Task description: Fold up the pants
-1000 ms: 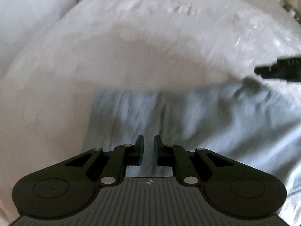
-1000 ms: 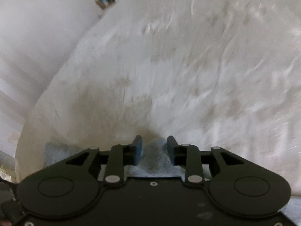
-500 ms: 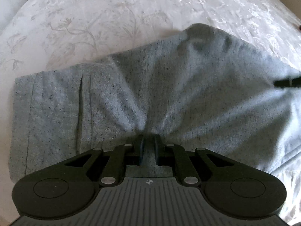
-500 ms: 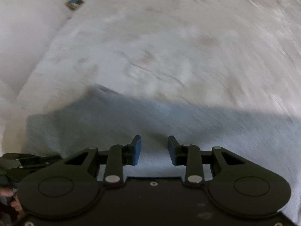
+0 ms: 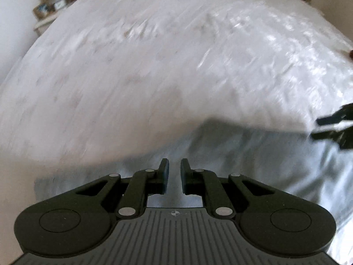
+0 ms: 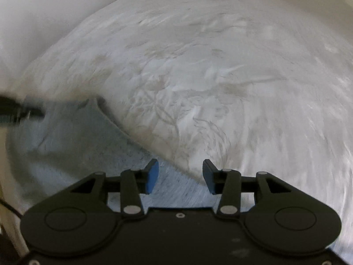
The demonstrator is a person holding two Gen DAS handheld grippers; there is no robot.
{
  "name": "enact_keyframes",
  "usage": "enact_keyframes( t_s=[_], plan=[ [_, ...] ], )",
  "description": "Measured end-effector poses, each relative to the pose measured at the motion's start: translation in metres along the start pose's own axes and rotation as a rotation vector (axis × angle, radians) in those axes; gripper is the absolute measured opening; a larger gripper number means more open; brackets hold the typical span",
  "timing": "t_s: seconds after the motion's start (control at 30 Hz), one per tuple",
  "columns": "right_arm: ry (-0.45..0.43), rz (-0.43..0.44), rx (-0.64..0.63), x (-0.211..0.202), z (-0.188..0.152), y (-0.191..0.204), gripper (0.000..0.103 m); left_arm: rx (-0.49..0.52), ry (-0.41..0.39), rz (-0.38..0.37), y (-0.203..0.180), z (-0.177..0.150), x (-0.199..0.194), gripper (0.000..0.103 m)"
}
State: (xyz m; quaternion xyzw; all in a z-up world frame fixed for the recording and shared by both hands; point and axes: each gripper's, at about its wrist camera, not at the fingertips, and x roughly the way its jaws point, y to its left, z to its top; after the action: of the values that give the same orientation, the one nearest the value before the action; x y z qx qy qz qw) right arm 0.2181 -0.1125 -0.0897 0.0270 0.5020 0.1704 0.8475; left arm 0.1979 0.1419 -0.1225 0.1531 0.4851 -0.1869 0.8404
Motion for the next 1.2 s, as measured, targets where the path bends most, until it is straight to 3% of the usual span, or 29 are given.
enact_keyframes(
  t_s=[0.1,0.13,0.2,0.53,0.63,0.73,0.87,0.93,1.0,1.1,1.2],
  plan=[
    [0.097,0.085,-0.12,0.014,0.007,-0.006,0.042,0.042,-0.016,-0.033,-0.022,0.022,0.006,0.012],
    [0.121,0.098,-0.162,0.016,0.005,-0.005,0.027,0.053,-0.023,-0.047,-0.028,0.027,0.006,0.012],
    [0.113,0.076,-0.24,0.01,-0.001,-0.003,0.01,0.073,-0.034,-0.077,-0.041,0.036,0.008,0.012],
    [0.016,0.058,-0.172,-0.018,-0.027,0.016,0.01,0.173,-0.02,-0.209,-0.109,0.052,0.033,0.012],
    [0.041,0.103,-0.124,-0.021,-0.034,0.021,0.01,0.207,0.056,-0.244,-0.122,0.045,0.048,0.012],
    [0.06,0.122,-0.109,-0.022,-0.038,0.02,0.01,0.236,0.171,-0.224,-0.128,0.03,0.066,0.012],
    [0.009,0.133,-0.066,-0.034,-0.024,0.003,0.018,0.207,0.21,-0.232,-0.121,0.015,0.071,0.012],
    [-0.031,0.131,-0.001,-0.038,-0.013,-0.013,0.028,0.192,0.209,-0.236,-0.119,0.014,0.07,0.012],
    [-0.043,0.104,0.037,-0.034,-0.002,-0.027,0.028,0.191,0.209,-0.235,-0.119,0.015,0.07,0.012],
    [-0.016,0.068,-0.009,-0.017,0.008,-0.038,0.028,0.191,0.208,-0.233,-0.12,0.016,0.07,0.012],
    [0.085,0.098,-0.079,0.004,0.007,-0.039,0.028,0.184,0.209,-0.234,-0.119,0.017,0.07,0.012]
  ],
)
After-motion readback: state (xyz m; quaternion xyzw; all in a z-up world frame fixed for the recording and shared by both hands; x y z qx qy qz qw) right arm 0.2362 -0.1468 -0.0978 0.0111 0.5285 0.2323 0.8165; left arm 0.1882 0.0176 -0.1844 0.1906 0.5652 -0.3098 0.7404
